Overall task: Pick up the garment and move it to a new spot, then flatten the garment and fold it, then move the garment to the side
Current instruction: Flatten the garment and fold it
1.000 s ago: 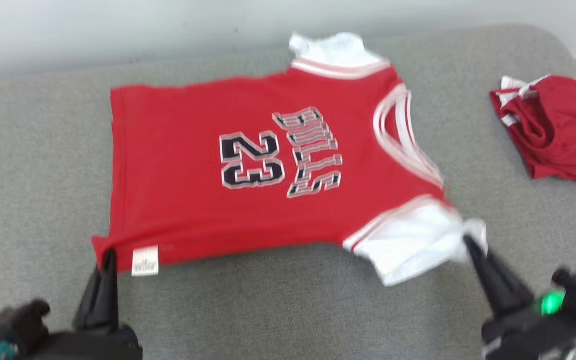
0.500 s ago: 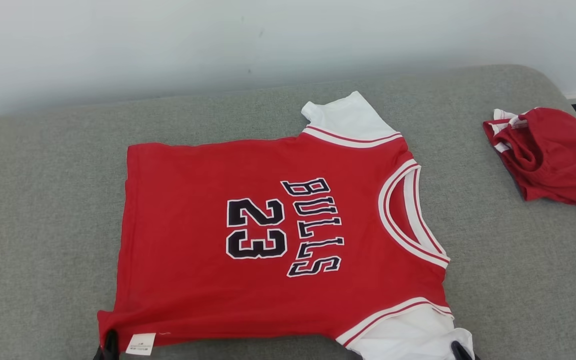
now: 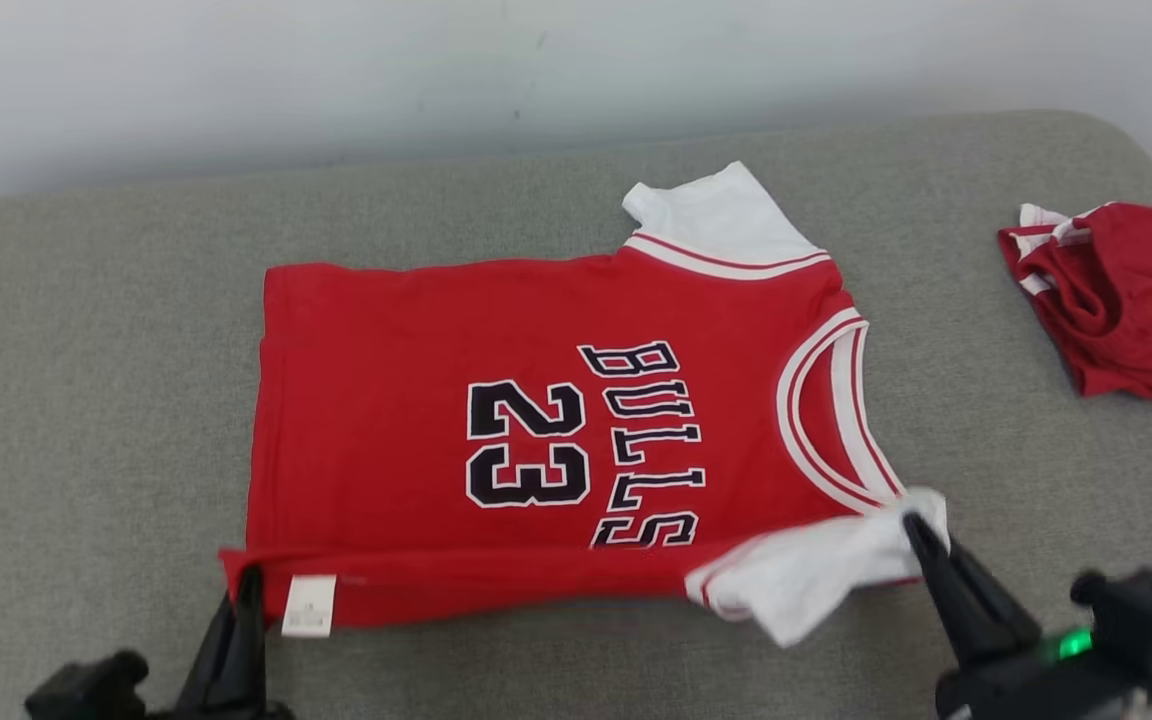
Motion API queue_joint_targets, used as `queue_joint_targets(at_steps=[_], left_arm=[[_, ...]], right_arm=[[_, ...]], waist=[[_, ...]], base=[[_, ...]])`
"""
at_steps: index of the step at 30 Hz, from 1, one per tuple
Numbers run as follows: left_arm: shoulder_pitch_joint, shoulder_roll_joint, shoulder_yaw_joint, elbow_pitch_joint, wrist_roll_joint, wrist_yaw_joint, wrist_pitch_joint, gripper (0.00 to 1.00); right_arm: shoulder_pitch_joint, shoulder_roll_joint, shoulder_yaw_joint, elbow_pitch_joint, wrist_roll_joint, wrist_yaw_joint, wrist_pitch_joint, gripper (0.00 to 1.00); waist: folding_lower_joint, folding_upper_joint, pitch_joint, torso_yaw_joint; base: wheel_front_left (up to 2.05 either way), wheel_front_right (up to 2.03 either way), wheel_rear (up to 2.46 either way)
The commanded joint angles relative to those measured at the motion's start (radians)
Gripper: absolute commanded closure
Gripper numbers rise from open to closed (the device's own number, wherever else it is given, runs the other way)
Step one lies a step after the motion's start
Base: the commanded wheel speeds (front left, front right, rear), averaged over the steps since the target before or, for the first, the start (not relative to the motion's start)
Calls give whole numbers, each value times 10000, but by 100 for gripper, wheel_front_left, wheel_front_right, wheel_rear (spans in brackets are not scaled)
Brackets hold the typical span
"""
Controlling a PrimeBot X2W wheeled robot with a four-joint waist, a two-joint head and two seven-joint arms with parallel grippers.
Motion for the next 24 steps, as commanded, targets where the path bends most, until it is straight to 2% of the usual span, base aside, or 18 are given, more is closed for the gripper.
queue_joint_targets(at_steps=[1,9,16,17,18,19,20,24], left_arm=[[-277,54,-42,60,72,-5,48,100],[-1927,195,-508,907,536,-219,383,100],[-2894,210,-715,1943,673,-414,384,100],[-2975,210,-735,2093,686,-421,409,100],[-3046,228,-749,2274,697,-424,425,84],[-3129,250,-800,2429,777,-445,404,9],[-3207,230,-863,2539,844,-441,343,0],[-3232,45,-804,2801,766,-493,130,0]], right_arm=[[-353,-76,69,107,61,-27,44,100],[-2902,-211,604,1887,434,-27,79,100],[-4434,-72,1202,4132,592,-27,-388,100],[-4612,-30,1241,4444,592,-27,-546,88],[-4764,26,1313,4756,587,-27,-665,17],[-4878,84,1427,5031,606,-27,-776,0],[-4992,113,1517,5251,614,-27,-903,0],[-5121,4,1820,5982,687,-27,-1396,0]], waist=[[-1,0,188,94],[-1,0,589,339],[-1,0,729,417],[-1,0,741,424],[-1,0,751,430],[-1,0,757,441],[-1,0,758,453],[-1,0,700,497]], base=[[0,0,0],[0,0,0],[0,0,0],[0,0,0],[0,0,0],[0,0,0],[0,0,0],[0,0,0]])
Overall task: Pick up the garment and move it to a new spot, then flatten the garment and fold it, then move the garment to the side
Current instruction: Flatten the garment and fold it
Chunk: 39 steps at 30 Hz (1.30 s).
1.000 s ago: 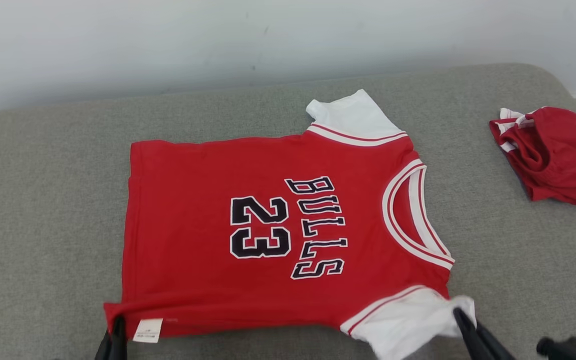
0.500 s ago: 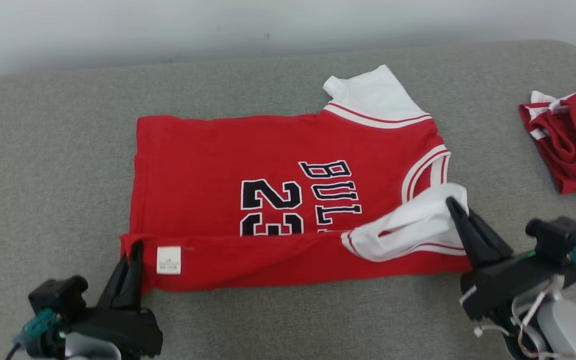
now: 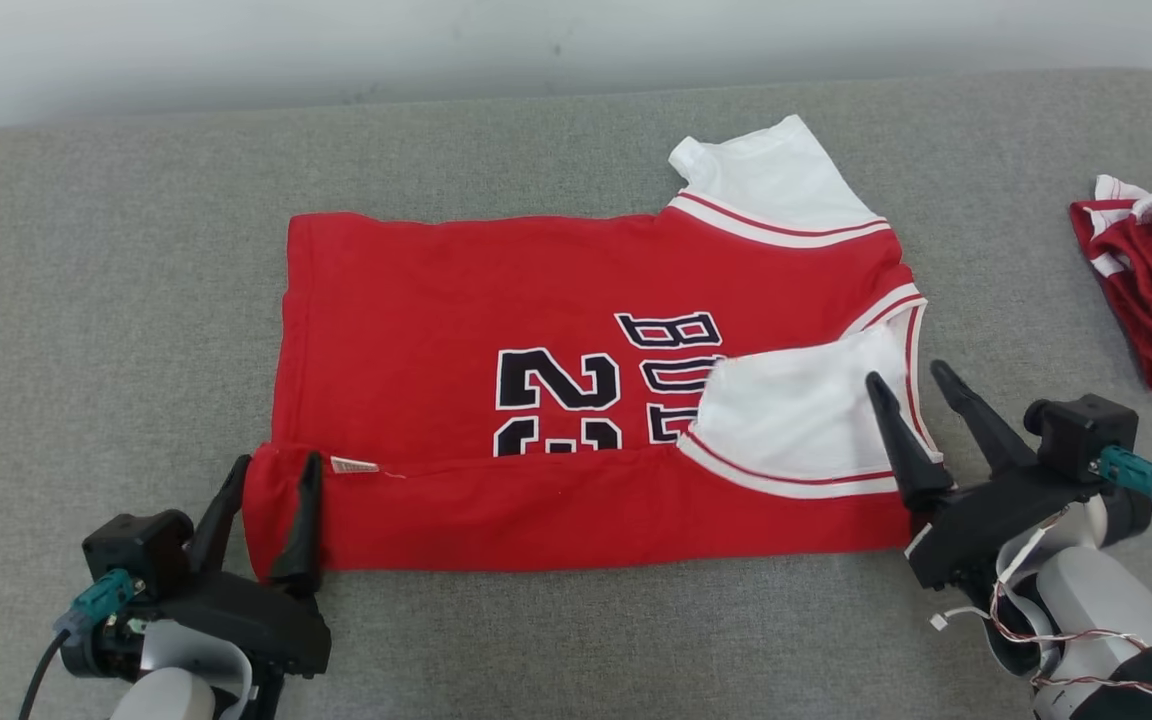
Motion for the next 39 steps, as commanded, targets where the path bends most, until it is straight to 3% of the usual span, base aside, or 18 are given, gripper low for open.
queue_joint_targets(at_steps=[1,6,15,26,27,28,29,31,39], left_arm=[[-51,-57,59,53,-24,-37,-123,0],[459,-67,226,60,28,-130,-337,0],[1633,-154,277,-19,475,99,-408,0],[1166,-376,477,514,746,-144,-407,0],[1087,-417,485,619,731,-193,-407,0],[1046,-495,474,682,756,-186,-407,11],[1019,-540,479,743,768,-180,-408,56],[1024,-570,485,875,789,-215,-408,100],[1618,-396,574,870,822,-473,-407,100]], right_arm=[[-5,-79,16,203,133,-27,-159,0],[621,-246,218,611,320,-27,-522,0],[1943,-485,267,489,81,-27,-728,0],[1547,36,140,1378,-376,-27,-626,0],[1521,94,160,1484,-382,-27,-637,42],[1497,166,168,1592,-353,-27,-638,79],[1489,208,168,1675,-319,-27,-641,100],[1498,280,123,1791,-212,-27,-660,100],[2091,224,-365,1565,151,-28,-796,100]], waist=[[-2,-1,-42,19],[-2,-1,-328,61],[-2,-1,-522,-16],[-2,-1,-173,26],[-2,-1,-169,32],[-2,-1,-186,27],[-2,-1,-208,21],[-2,-1,-311,3],[-2,-1,-1201,49]], base=[[0,0,0],[0,0,0],[0,0,0],[0,0,0],[0,0,0],[0,0,0],[0,0,0],[0,0,0],[0,0,0]])
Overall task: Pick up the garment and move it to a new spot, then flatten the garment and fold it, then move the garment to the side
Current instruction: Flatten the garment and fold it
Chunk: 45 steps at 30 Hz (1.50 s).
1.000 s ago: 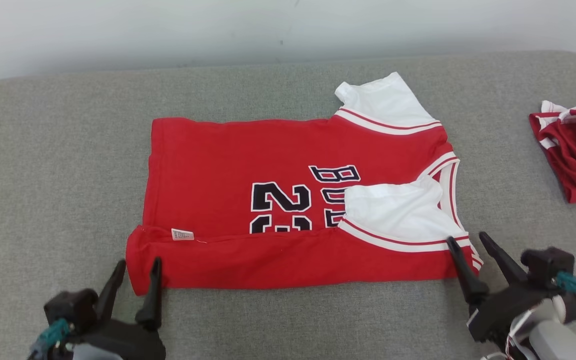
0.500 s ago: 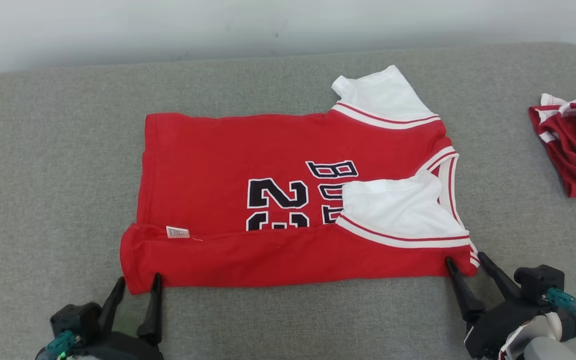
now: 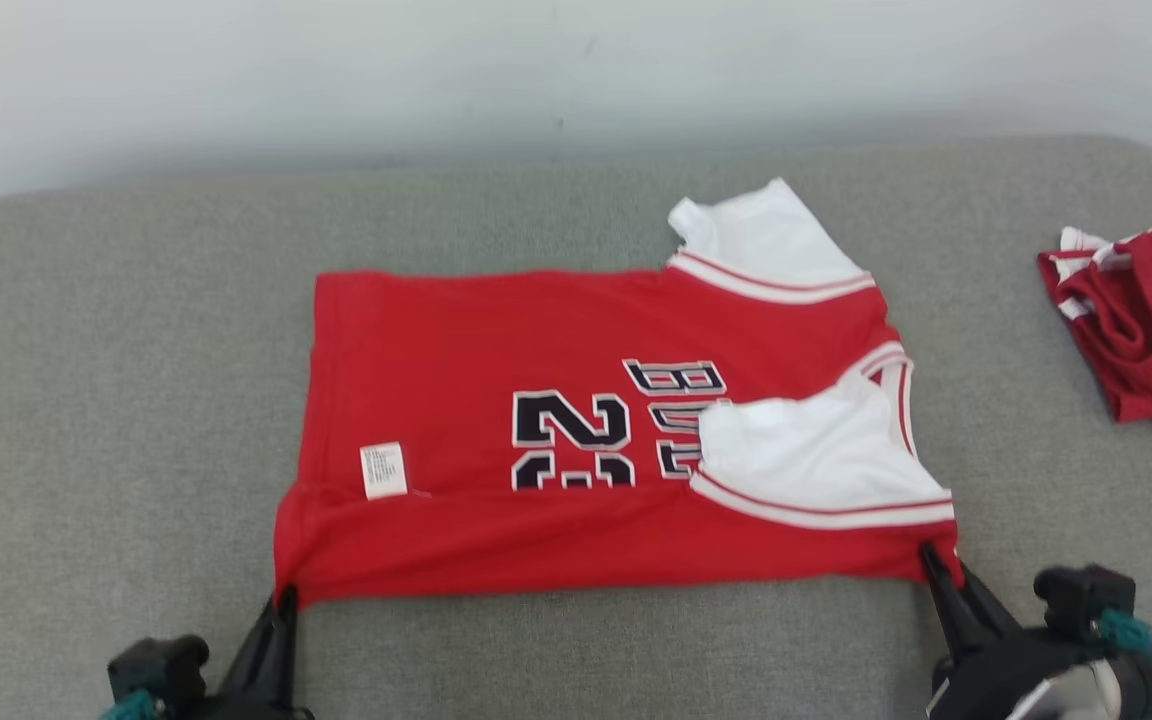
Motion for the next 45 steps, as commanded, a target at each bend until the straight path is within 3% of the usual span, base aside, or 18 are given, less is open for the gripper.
queue_joint_targets(at_steps=[1,13,14,15,16,28,35,45], left_arm=[[346,27,3,-147,92,-12,-12,100],[2597,-373,44,-1821,-195,549,31,100],[2645,-385,24,-1888,-170,599,28,99],[2668,-406,33,-1974,-148,631,24,65],[2697,-427,28,-2038,-126,657,20,0],[2554,-506,883,-3869,718,975,-10,0],[2256,-478,1564,-4473,1597,861,-9,0],[2481,-317,1577,-4850,2528,824,-10,0]], right_arm=[[403,-115,-112,-145,109,-28,-69,100],[2561,-228,-872,-1762,-213,-28,218,100],[2655,-185,-973,-1858,-265,-28,263,96],[2741,-130,-1059,-1989,-356,-28,297,59],[2818,-97,-1128,-2082,-496,-28,347,0],[3285,653,-2784,-4111,-1813,-28,218,0],[3423,1265,-3549,-5314,-2604,-28,110,0],[3900,1914,-3913,-6216,-3176,-28,59,0]], waist=[[1,-1,-484,51],[1,-1,-830,96],[1,-1,-857,97],[1,-1,-881,99],[1,-1,-923,105],[1,-1,-1495,127],[1,-1,-1592,113],[1,-1,-1705,142]], base=[[0,0,0],[0,0,0],[0,0,0],[0,0,0],[0,0,0],[0,0,0],[0,0,0],[0,0,0]])
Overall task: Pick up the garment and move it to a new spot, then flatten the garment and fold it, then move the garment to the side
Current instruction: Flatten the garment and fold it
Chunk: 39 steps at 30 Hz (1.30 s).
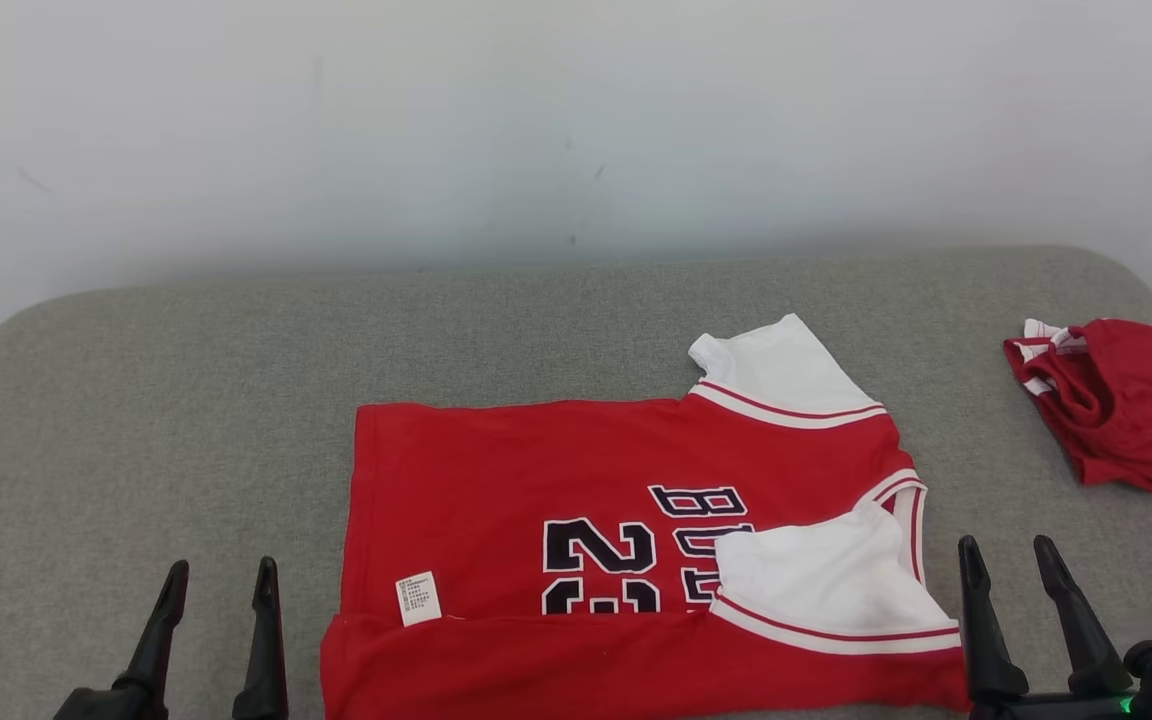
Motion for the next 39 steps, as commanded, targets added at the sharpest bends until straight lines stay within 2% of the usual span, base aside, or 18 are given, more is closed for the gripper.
queue_joint_targets(at_steps=[1,16,21,29,34,39], left_arm=[[131,-10,38,-79,70,-27,-9,0],[234,-202,-19,375,228,-234,-9,0],[-217,161,-141,528,331,-477,92,0],[-2551,968,-435,487,80,-1076,1382,0],[-4603,1308,-767,1146,-480,-1325,2378,0],[-6546,1504,-1139,2102,-1284,-1406,3462,0]], right_arm=[[189,138,-128,-136,-123,-28,-48,0],[489,518,-11,-261,-558,-28,176,0],[-13,283,20,-266,-508,-28,380,0],[-2095,-534,-213,53,-145,-28,1425,0],[-3967,-1127,-7,870,-12,-28,2502,0],[-6030,-1637,594,1971,312,-28,3112,0]], waist=[[0,0,4,46],[0,0,90,242],[0,0,250,184],[0,0,1161,139],[0,0,2114,85],[0,0,3115,56]], base=[[0,0,0],[0,0,0],[0,0,0],[0,0,0],[0,0,0],[0,0,0]])
